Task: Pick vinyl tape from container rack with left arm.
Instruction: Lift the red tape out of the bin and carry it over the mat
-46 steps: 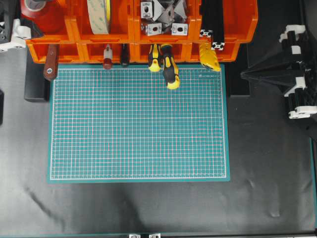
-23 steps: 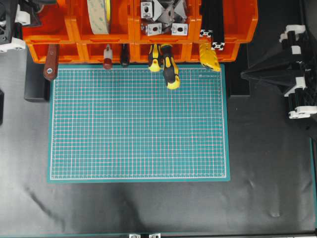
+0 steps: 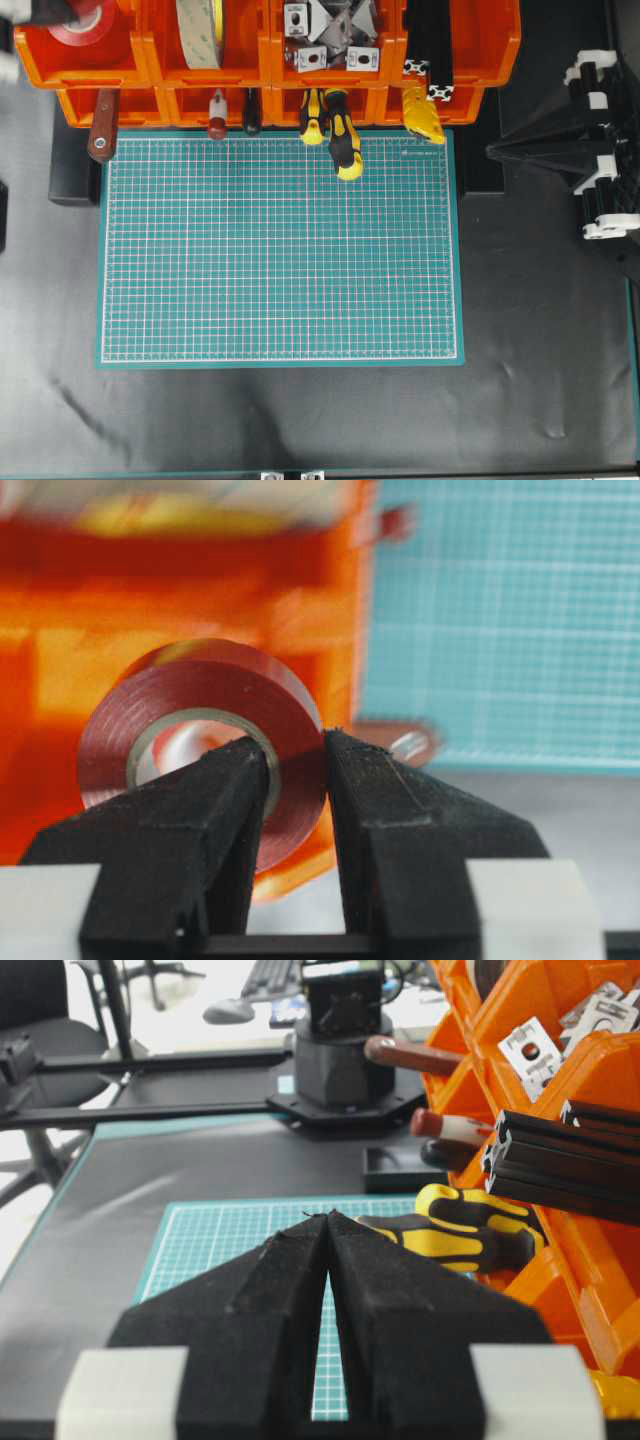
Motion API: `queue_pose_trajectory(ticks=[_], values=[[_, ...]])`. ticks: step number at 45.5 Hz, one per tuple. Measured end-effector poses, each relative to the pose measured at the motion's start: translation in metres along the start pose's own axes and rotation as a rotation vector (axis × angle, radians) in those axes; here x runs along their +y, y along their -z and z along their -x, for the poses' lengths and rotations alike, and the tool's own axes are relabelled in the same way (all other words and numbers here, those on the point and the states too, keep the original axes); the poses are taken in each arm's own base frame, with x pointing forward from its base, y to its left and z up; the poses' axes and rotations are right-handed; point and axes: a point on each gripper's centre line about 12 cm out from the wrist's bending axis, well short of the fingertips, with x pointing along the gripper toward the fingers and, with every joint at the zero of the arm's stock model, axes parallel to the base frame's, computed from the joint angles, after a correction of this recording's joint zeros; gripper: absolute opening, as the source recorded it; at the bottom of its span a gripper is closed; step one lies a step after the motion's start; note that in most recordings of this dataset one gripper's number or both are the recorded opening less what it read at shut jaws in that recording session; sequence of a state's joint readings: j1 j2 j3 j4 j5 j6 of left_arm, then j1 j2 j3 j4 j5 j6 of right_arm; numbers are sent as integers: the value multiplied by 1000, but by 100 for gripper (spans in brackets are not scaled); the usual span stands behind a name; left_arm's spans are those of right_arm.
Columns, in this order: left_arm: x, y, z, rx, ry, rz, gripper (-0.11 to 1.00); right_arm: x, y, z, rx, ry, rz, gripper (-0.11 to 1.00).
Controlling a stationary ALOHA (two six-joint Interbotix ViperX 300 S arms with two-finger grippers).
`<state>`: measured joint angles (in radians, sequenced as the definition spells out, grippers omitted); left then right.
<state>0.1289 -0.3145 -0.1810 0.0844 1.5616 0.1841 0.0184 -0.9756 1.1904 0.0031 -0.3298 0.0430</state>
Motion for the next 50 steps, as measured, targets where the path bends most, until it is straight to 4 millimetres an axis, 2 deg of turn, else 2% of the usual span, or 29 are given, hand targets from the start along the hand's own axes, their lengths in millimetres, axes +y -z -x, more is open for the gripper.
queue_pose_trajectory(ticks=[4, 8, 12, 16, 19, 23, 35, 42, 50], values=[[-21, -13, 5, -55, 31, -29, 18, 0, 0, 0, -2, 0, 2, 1], [-47, -24, 1, -97, 72, -57, 18, 0, 0, 0, 0, 0, 0, 1], [-78, -31, -13, -117, 120, -101, 18, 0, 0, 0, 0, 0, 2, 1], [-106, -33, -41, -99, 154, -158, 18, 0, 0, 0, -2, 0, 3, 1], [-129, -33, -73, -82, 173, -198, 18, 0, 0, 0, -2, 0, 3, 1], [-148, -29, -111, -72, 190, -225, 18, 0, -1, 0, -5, 0, 3, 1], [-172, -7, -203, 6, 198, -262, 18, 0, -2, 2, -14, -1, 2, 1], [-177, 3, -235, 69, 195, -276, 18, 0, -3, 2, -15, -1, 2, 1], [-178, 0, -255, 59, 193, -268, 18, 0, -3, 3, -18, -1, 2, 1]])
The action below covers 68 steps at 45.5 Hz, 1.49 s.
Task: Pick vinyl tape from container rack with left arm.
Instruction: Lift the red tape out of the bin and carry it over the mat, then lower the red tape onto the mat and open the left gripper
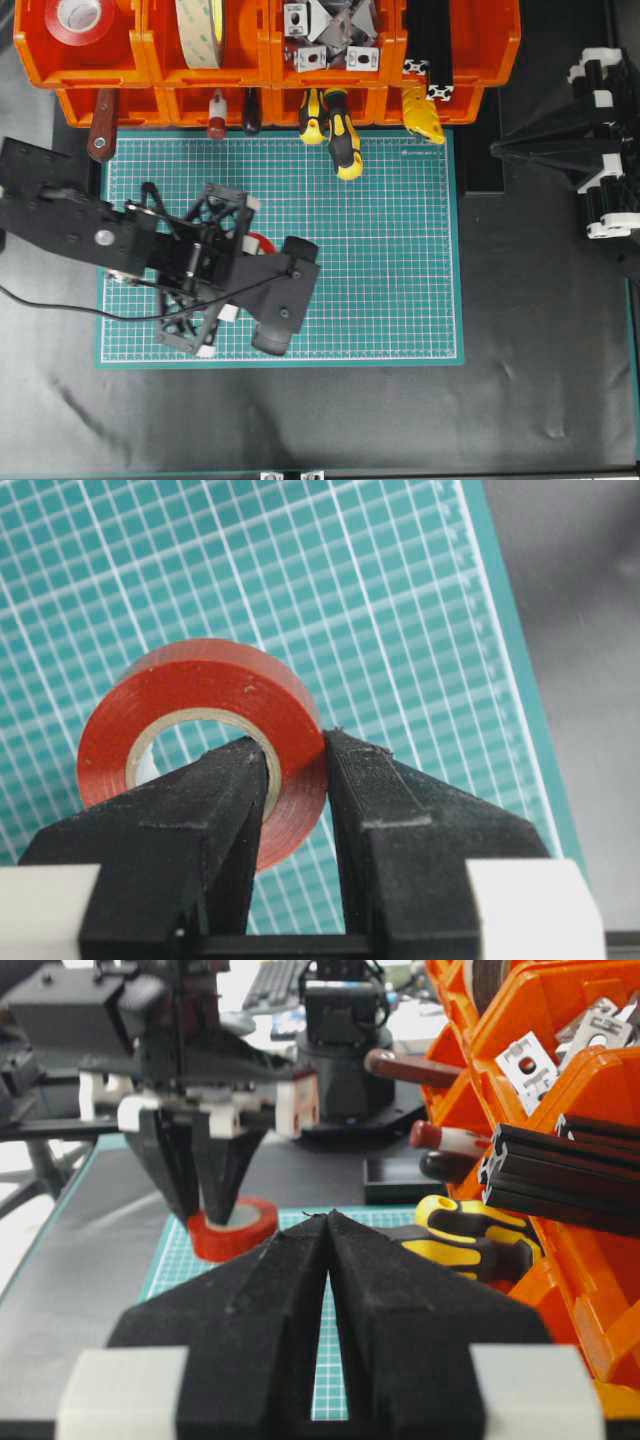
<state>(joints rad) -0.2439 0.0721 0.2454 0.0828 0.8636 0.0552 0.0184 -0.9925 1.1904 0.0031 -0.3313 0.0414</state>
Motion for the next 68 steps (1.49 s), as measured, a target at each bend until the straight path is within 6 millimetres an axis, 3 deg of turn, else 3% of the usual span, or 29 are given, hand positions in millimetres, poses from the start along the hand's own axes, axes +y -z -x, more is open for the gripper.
queue_pose_trajectory(ticks=[23, 25, 33, 37, 46, 52, 56, 64, 68], values=[[4, 6, -11, 15, -2, 9, 19, 0, 0, 0, 2, 0, 0, 1], [7, 7, -12, 16, -5, 16, 26, 0, 0, 0, 0, 2, 0, 1], [6, 8, -13, 9, -5, 14, 75, 0, 0, 0, 2, 0, 0, 1], [6, 8, -13, 11, -4, 13, 89, 0, 0, 0, 2, 0, 0, 1], [7, 9, -14, 17, -4, 15, 90, 0, 0, 0, 2, 0, 0, 1], [7, 10, -12, 20, -5, 17, 81, 0, 0, 0, 1, 2, 0, 1], [6, 11, -11, 31, -3, 13, 61, 0, 0, 0, 2, 0, 0, 1], [1, 9, -2, 14, 0, 3, 8, 0, 0, 0, 2, 0, 2, 1], [3, 9, -1, 12, -2, 6, -1, 0, 0, 0, 2, 0, 2, 1]])
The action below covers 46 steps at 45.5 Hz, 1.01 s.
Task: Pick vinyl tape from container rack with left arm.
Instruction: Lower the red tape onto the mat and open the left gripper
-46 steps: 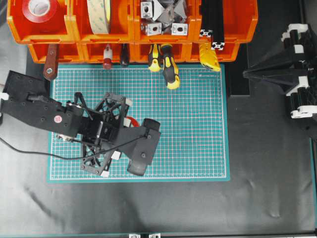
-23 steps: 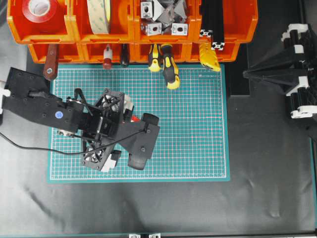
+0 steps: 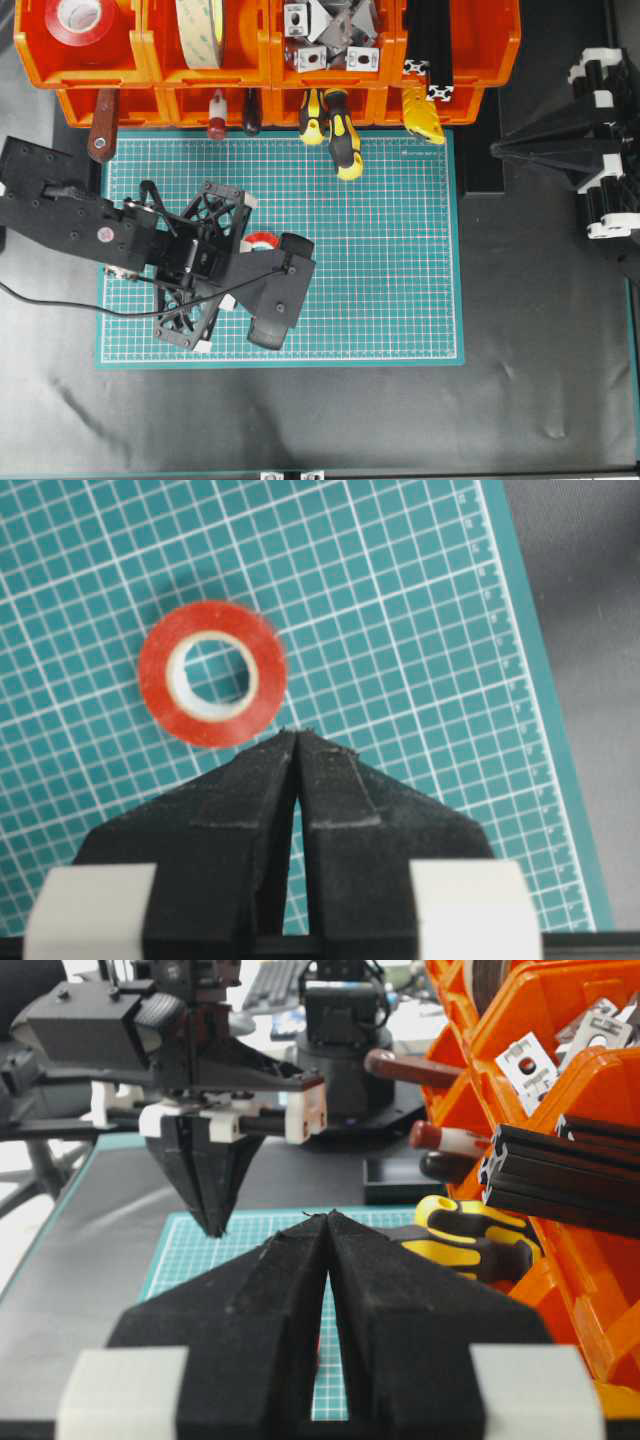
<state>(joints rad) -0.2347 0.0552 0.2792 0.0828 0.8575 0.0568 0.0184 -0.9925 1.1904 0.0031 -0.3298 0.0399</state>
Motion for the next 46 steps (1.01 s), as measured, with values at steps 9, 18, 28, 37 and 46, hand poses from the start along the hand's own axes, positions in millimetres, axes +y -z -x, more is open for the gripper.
queue_pose_trajectory(ticks=[9, 18, 28, 37, 46], values=[[5, -2, 2, -11, -5, -2, -1, 0, 0, 0, 0, 0, 0, 1], [4, -4, 2, -17, -4, -25, 7, 0, 0, 0, 0, 0, 0, 1], [5, -5, 3, -22, -6, -17, 72, 0, 0, 0, 0, 0, 0, 1], [5, -7, 4, -26, -6, -12, 90, 0, 0, 0, -2, 0, 0, 1], [5, -7, 7, -31, -7, -5, 91, 0, 0, 0, -2, 0, 0, 1]])
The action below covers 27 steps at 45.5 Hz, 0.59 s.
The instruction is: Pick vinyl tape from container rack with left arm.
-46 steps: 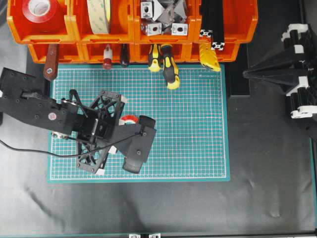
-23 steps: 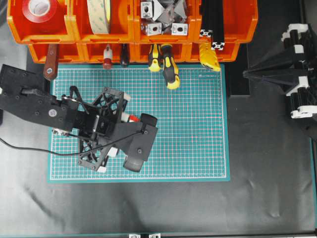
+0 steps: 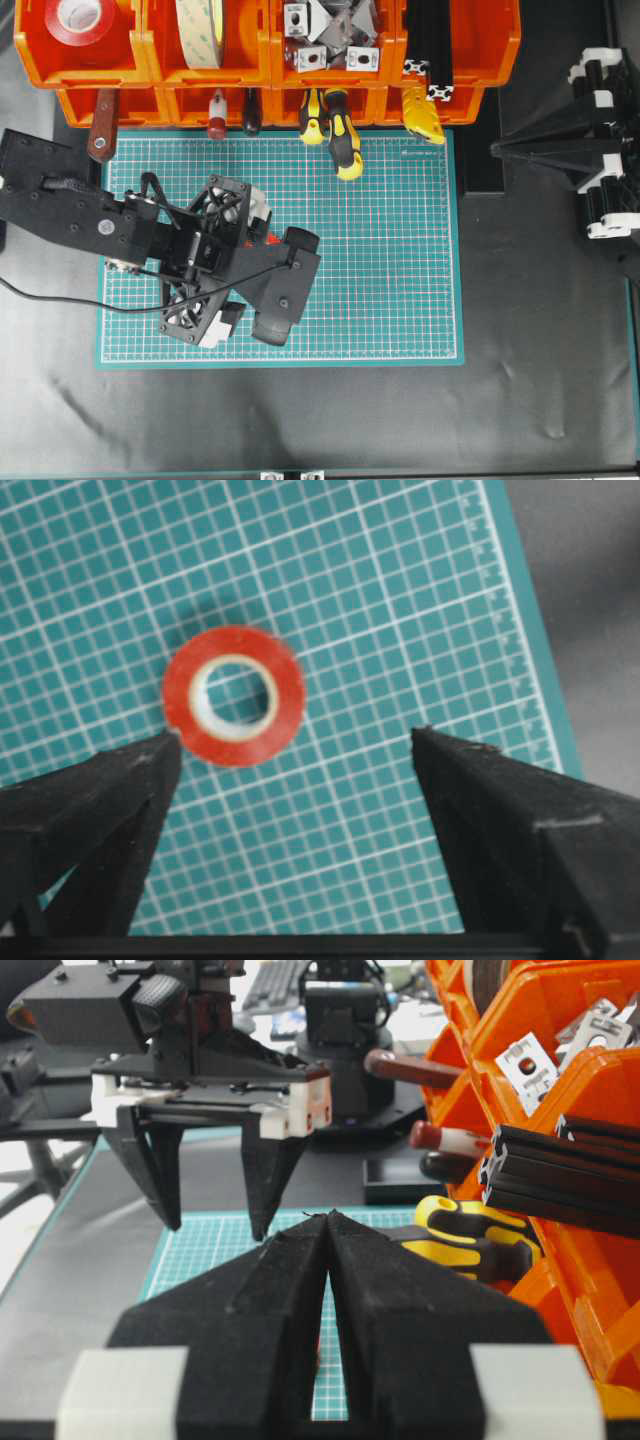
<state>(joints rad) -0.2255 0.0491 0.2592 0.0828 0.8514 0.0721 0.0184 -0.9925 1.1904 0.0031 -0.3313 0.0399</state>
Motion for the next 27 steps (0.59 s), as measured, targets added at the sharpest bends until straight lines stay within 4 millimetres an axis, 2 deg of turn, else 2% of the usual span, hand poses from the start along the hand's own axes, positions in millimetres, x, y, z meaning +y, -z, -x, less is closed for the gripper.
queue_pose_trajectory(ticks=[6, 13, 21, 27], values=[[1, -3, 17, -49, -4, 31, 91, 0, 0, 0, 0, 0, 0, 1], [5, -10, 56, -188, -14, 76, 91, 0, 0, 0, 2, 0, 0, 1], [5, -2, 99, -339, -25, 75, 90, 0, -1, 1, -5, 0, 0, 1], [5, 12, 126, -422, -32, 69, 90, 0, -3, 2, -12, -1, 0, 1]])
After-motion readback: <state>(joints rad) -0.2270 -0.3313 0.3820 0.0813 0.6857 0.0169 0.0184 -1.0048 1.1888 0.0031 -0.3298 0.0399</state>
